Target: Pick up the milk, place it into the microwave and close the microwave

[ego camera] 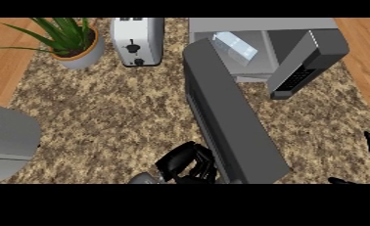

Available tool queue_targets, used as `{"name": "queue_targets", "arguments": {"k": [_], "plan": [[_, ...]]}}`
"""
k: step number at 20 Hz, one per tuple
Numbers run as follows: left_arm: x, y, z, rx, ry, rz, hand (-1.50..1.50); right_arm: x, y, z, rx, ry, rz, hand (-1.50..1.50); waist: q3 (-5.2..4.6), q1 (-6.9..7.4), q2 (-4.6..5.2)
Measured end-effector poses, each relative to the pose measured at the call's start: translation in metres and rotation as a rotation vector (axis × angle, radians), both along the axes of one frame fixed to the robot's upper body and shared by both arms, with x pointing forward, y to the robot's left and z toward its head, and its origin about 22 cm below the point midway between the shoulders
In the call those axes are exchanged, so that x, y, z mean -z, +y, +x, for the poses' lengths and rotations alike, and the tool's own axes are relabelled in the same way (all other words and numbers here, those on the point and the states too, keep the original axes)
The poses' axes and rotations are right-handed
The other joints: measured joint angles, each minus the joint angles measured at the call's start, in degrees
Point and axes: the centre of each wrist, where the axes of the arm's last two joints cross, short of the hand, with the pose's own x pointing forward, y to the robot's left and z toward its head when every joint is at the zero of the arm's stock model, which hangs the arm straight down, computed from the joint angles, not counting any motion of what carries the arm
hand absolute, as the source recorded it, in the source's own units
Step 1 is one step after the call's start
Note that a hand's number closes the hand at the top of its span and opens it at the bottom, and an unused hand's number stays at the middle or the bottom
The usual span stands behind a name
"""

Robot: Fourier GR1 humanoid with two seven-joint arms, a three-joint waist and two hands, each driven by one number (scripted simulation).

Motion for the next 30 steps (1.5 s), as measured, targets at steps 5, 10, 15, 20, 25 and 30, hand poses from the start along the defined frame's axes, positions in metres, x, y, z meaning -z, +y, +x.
{"name": "queue_targets", "arguments": {"k": [5, 10, 15, 20, 25, 30], "plan": [[0.002, -0.016, -0.003, -0.001, -0.037, -0.020, 1.50, -0.006, 0.006, 0.011, -0.063, -0.027, 0.001, -1.50, -0.06, -1.13, 0.26], [-0.001, -0.024, 0.000, -0.063, -0.068, -0.039, -1.50, -0.013, 0.020, 0.024, -0.131, -0.065, 0.010, -1.50, -0.13, -2.91, 0.51], [-0.013, -0.037, 0.006, -0.108, -0.086, -0.060, 1.50, -0.032, 0.019, 0.040, -0.181, -0.104, 0.011, -1.50, -0.19, -5.12, 0.81], [-0.024, -0.044, 0.017, -0.161, -0.103, -0.058, 1.50, -0.046, 0.024, 0.054, -0.232, -0.130, 0.018, -1.50, -0.23, -7.54, 1.24], [-0.046, -0.057, 0.036, -0.190, -0.159, -0.093, 1.50, -0.058, 0.030, 0.066, -0.293, -0.139, 0.019, -1.50, -0.26, -9.75, 1.65], [-0.071, -0.068, 0.056, -0.222, -0.230, -0.133, 1.50, -0.074, 0.035, 0.080, -0.354, -0.155, 0.004, -1.50, -0.22, -12.15, 2.22]]}}
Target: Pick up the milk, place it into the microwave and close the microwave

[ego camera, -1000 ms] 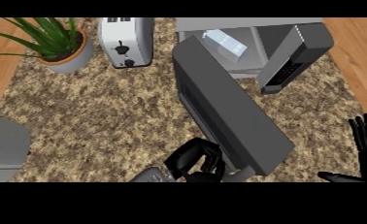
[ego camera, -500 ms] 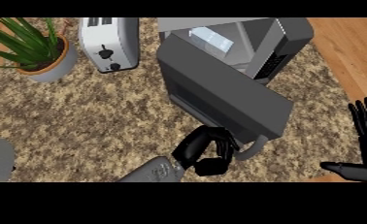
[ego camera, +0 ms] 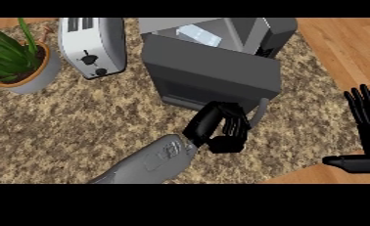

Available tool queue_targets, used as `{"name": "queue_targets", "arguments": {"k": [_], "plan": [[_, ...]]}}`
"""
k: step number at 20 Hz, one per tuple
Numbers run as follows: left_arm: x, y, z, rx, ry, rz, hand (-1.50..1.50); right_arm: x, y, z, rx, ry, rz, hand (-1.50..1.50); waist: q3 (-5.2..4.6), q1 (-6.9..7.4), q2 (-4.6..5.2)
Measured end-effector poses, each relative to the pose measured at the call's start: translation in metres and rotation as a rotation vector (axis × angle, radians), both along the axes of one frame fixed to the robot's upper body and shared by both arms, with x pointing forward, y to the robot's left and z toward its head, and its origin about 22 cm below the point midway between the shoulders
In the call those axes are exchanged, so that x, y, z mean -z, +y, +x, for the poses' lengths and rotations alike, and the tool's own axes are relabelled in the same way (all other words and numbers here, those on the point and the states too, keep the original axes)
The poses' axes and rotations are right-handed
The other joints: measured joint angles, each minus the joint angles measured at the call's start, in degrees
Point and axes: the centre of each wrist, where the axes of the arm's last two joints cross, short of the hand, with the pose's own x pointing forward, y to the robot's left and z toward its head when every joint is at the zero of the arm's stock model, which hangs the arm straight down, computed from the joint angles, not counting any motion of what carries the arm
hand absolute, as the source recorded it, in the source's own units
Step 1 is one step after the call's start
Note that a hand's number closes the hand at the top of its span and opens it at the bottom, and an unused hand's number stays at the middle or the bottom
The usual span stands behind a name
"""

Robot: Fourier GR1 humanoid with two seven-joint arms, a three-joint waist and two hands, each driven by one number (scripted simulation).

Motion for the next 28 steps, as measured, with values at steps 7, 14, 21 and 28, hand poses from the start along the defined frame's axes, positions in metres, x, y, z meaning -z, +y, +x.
{"name": "queue_targets", "arguments": {"k": [7, 14, 21, 28], "plan": [[-0.024, -0.006, 0.025, -0.067, -0.047, -0.020, 1.50, -0.025, 0.003, 0.020, -0.054, -0.049, 0.001, -1.50, 0.12, -3.21, 0.96], [-0.044, -0.008, 0.049, -0.139, -0.065, -0.019, 1.50, -0.045, 0.012, 0.037, -0.129, -0.079, 0.020, -1.50, 0.32, -5.67, 1.99], [-0.074, -0.015, 0.067, -0.175, -0.120, -0.062, 1.50, -0.068, 0.017, 0.052, -0.197, -0.107, 0.024, -1.50, 0.43, -7.78, 2.58], [-0.091, -0.021, 0.076, -0.184, -0.143, -0.086, 1.50, -0.083, 0.033, 0.063, -0.317, -0.104, 0.034, -1.50, 0.62, -8.92, 3.22]]}}
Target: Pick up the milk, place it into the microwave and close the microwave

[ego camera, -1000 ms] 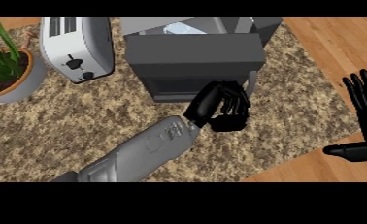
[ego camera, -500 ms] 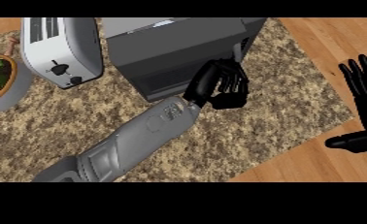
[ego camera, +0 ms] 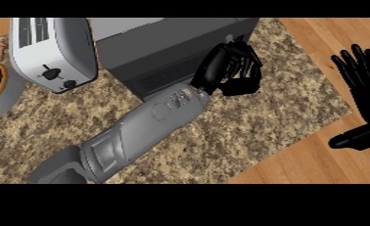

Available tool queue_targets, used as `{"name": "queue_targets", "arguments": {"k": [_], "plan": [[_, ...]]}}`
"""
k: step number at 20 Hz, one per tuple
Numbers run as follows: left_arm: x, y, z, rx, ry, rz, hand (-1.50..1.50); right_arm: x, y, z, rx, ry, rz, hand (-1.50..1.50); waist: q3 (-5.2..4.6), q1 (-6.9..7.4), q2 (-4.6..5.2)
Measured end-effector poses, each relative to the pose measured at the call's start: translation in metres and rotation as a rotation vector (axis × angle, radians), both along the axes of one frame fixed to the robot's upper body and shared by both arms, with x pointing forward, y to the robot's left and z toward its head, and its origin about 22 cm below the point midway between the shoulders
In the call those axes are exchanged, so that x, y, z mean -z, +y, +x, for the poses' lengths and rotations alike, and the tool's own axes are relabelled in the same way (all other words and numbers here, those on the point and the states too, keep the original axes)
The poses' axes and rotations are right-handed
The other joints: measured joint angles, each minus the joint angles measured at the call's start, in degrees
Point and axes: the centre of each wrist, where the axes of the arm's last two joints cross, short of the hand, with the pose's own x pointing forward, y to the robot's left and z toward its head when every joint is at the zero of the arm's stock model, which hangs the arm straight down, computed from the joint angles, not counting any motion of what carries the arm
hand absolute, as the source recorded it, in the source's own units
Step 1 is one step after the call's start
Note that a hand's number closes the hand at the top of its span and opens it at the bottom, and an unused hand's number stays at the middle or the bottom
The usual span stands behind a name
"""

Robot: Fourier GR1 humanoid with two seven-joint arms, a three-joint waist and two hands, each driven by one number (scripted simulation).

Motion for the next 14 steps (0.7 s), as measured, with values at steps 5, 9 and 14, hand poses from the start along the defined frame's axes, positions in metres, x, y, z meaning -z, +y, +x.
{"name": "queue_targets", "arguments": {"k": [5, 9, 14], "plan": [[-0.002, 0.002, 0.003, -0.010, -0.001, -0.007, 1.50, -0.016, 0.009, 0.007, -0.083, -0.005, -0.045, 1.50, 0.00, -0.63, 0.10], [-0.002, 0.001, 0.003, -0.011, 0.009, -0.006, 1.50, -0.036, 0.025, 0.012, -0.205, -0.032, -0.116, 1.50, 0.02, -0.60, -0.07], [-0.002, 0.002, 0.005, -0.023, 0.015, -0.007, 1.50, -0.054, 0.047, 0.014, -0.324, -0.062, -0.171, 1.50, 0.05, -0.98, -0.20]]}}
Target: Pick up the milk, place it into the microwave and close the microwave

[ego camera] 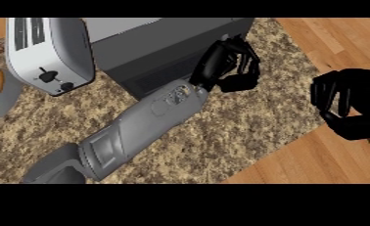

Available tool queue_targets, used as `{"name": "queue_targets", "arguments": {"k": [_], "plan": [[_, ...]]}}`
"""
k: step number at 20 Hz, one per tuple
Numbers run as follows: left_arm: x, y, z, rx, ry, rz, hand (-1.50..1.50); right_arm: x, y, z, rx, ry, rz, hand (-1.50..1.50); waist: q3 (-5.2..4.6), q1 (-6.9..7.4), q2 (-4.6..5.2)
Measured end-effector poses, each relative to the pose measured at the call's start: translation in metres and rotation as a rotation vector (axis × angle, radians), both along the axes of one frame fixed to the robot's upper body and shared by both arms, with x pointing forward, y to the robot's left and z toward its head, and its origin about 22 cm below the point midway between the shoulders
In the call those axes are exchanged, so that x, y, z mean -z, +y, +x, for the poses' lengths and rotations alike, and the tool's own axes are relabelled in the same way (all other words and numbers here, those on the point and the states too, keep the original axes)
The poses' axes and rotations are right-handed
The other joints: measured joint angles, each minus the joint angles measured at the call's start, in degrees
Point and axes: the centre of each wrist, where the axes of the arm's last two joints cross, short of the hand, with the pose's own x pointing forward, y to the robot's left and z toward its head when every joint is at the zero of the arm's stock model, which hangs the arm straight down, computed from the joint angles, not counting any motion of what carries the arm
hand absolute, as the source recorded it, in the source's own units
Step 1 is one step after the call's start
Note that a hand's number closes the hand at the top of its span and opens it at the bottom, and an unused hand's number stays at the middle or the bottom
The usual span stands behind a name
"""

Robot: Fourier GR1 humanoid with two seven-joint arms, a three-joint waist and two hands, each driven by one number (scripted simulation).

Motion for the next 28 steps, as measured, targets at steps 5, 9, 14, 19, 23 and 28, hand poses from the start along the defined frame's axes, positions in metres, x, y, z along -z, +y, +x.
{"name": "queue_targets", "arguments": {"k": [5, 9, 14, 19, 23, 28], "plan": [[0.001, 0.004, 0.002, -0.020, 0.000, -0.002, 1.50, -0.010, 0.016, -0.003, -0.079, -0.015, -0.025, 1.50, 0.03, -0.82, -0.19], [-0.006, 0.006, 0.002, -0.033, -0.019, -0.039, 1.50, -0.015, 0.025, -0.007, -0.123, -0.020, -0.036, 1.50, 0.00, -1.47, -0.65], [-0.006, 0.008, 0.001, -0.055, -0.028, -0.048, 1.50, -0.019, 0.035, -0.013, -0.169, -0.027, -0.037, 1.50, 0.03, -1.99, -0.72], [-0.011, 0.002, 0.001, -0.067, -0.042, -0.061, 1.50, -0.021, 0.043, -0.018, -0.207, -0.030, -0.032, 1.50, 0.10, -2.59, -0.56], [-0.017, -0.006, 0.004, -0.070, -0.049, -0.055, 1.50, -0.024, 0.048, -0.023, -0.234, -0.036, -0.033, 1.50, 0.19, -3.50, -0.05], [-0.029, -0.012, 0.006, -0.129, 0.077, -0.169, 1.50, -0.016, 0.057, -0.033, -0.303, 0.035, -0.108, 1.50, -0.18, -2.05, 0.79]]}}
